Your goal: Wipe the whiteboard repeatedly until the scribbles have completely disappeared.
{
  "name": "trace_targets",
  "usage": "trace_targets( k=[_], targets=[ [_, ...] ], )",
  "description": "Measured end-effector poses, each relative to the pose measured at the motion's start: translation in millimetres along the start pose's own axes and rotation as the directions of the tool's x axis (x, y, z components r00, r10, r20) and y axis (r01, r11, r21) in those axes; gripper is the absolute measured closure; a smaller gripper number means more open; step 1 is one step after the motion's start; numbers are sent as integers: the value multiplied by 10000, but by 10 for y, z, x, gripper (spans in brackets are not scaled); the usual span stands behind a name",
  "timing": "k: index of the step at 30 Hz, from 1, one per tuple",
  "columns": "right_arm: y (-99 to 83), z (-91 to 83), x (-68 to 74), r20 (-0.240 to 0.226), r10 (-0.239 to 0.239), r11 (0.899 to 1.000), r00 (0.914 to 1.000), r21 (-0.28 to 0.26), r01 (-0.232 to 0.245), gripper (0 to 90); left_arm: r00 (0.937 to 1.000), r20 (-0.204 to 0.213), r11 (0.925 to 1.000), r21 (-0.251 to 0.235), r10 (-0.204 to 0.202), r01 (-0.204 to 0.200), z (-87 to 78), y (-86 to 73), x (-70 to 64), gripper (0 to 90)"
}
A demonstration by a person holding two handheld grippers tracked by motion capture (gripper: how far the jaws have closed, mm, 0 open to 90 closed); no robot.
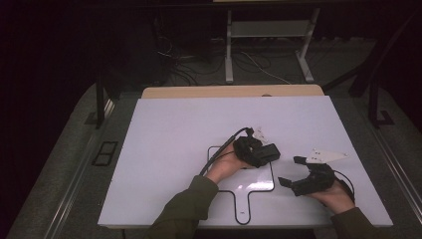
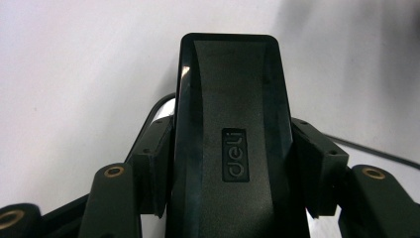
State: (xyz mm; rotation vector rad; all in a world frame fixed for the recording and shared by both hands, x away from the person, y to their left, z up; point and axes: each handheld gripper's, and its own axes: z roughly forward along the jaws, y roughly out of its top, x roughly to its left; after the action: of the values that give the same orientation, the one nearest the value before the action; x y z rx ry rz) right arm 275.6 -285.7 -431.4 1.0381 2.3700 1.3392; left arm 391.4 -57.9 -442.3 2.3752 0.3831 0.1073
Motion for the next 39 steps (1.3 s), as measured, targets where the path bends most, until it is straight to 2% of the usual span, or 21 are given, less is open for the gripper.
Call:
trace_targets(
  k=[3, 5, 6, 7, 9, 10, 13, 14, 16, 17, 19, 22, 24, 26, 27, 28, 29, 31, 34, 36, 39],
  targets=[
    [0, -4, 2, 6, 0, 10000, 10000, -11, 0, 0, 9992, -189, 9994, -28, -341, 340, -48, -48, 123, 392],
    [-2, -8, 0, 0, 12, 10000, 10000, 0, -12, 0, 9984, -357, 9990, -104, -431, 427, -82, -83, 180, 391],
    [-3, -9, -2, -10, 26, 10000, 10000, -10, -26, 0, 9981, -492, 9993, 54, -379, 382, -108, -99, 205, 391],
    [-3, -11, -4, -5, 43, 10000, 10000, -11, -43, 0, 9959, -488, 9970, -187, -763, 754, -117, -126, 217, 391],
    [-3, -14, -6, 18, 51, 10000, 10000, -41, -51, 0, 9951, -559, 9967, -112, -811, 806, -177, -183, 266, 392],
    [-3, -16, -6, 20, 44, 10000, 10000, -44, -44, 0, 9926, -640, 9944, -271, -1034, 1018, -194, -212, 273, 392],
    [-3, -14, -2, 20, 48, 10000, 10000, -26, -48, 0, 9906, -862, 9943, -198, -1065, 1052, -281, -297, 350, 391],
    [-3, -12, 0, 15, 53, 10000, 10000, -4, -53, 0, 9878, -955, 9923, -289, -1226, 1204, -300, -321, 369, 392],
    [-2, -7, 3, 11, 15, 10000, 10000, 2, -15, 0, 9903, -971, 9951, -93, -992, 987, -343, -348, 420, 392],
    [-2, -5, 5, 15, 7, 10000, 10000, 11, -7, 0, 9873, -1005, 9924, -231, -1228, 1211, -331, -351, 386, 391],
    [-2, 1, 2, 3, 4, 10000, 10000, 46, -4, 0, 9875, -908, 9912, -411, -1288, 1255, -297, -329, 322, 392],
    [-1, 8, 0, -13, 24, 10000, 10000, 61, -24, 0, 9933, -617, 9946, -408, -976, 952, -240, -280, 197, 391],
    [-1, 8, 0, -13, 24, 10000, 10000, 64, -24, 0, 9984, -358, 9988, -238, -443, 435, -215, -244, 139, 391],
    [-1, 6, 0, -7, 22, 10000, 10000, 70, -22, 0, 9998, -173, 9999, -82, -101, 100, -202, -223, 72, 392],
    [-2, 5, 0, -9, 22, 10000, 10000, 65, -22, 0, 9995, -164, 9992, -284, -282, 278, -184, -220, 31, 391],
    [-2, 3, 0, -8, 29, 10000, 10000, 52, -29, 0, 10000, -90, 10000, -42, -30, 29, -202, -217, 44, 391],
    [-2, 2, 0, -4, 18, 10000, 10000, 44, -17, 0, 9995, 68, 9994, -181, -293, 294, -201, -224, 48, 391],
    [-2, 1, -1, 0, 32, 10000, 10000, 1, -32, 0, 9985, 160, 9980, -335, -524, 529, -212, -238, 79, 391],
    [-3, 2, -4, 4, 26, 10000, 10000, -15, -26, 0, 9978, 132, 9971, -391, -648, 653, -237, -241, 99, 391],
    [-2, 3, -8, -24, 38, 10000, 10000, -3, -38, 0, 9984, 146, 9979, -325, -550, 555, -272, -236, 122, 391],
    [-2, 3, -10, -19, 39, 10000, 10000, -6, -39, 0, 9942, 168, 9925, -603, -1059, 1067, -323, -234, 129, 391]
  ],
)
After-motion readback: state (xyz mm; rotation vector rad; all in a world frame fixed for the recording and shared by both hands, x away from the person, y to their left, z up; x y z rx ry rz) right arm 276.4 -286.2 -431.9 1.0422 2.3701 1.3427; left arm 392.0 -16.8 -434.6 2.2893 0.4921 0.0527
